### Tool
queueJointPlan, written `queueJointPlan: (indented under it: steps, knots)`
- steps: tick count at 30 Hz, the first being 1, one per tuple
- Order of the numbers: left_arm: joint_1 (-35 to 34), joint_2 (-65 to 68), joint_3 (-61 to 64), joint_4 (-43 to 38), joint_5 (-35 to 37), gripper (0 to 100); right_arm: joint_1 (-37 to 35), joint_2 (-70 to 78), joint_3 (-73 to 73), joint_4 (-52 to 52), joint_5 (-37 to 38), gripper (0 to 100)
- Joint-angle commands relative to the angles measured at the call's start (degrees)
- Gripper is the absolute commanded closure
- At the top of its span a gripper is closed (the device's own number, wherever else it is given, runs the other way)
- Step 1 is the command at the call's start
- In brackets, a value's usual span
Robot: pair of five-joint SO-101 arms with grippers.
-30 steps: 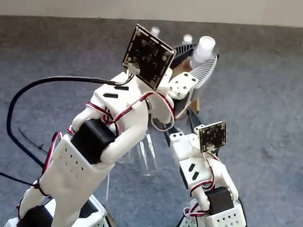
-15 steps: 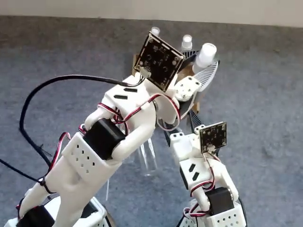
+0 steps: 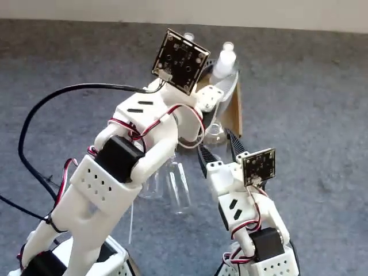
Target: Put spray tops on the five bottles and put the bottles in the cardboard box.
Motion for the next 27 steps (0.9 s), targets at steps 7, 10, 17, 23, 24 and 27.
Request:
queueJointPlan:
  steps: [7, 10, 17, 23, 24, 27]
  knots:
    - [-1.19, -1.36, 6.64, 3.96, 0.09, 99, 0.04, -0.66, -0.75, -1.63, -0.62, 99.4]
    - [-1.19, -1.36, 8.75, 4.22, 0.0, 98, 0.04, -0.66, -0.75, -1.63, -0.62, 99.4]
    - [-1.19, -1.54, 8.84, 9.41, 0.0, 83, 0.04, -0.66, -0.66, -1.63, -0.62, 99.4]
    - [-1.89, -7.6, 7.6, 12.48, 0.0, 83, 0.04, -0.66, -0.66, -1.63, -0.62, 99.4]
    - [-1.89, -8.92, 7.6, 12.48, 0.0, 83, -0.04, -0.66, -0.66, -1.63, -0.62, 99.4]
    - [-1.98, -12.18, 7.6, 12.4, 0.0, 83, -0.22, -0.66, -0.66, -1.63, -0.62, 99.4]
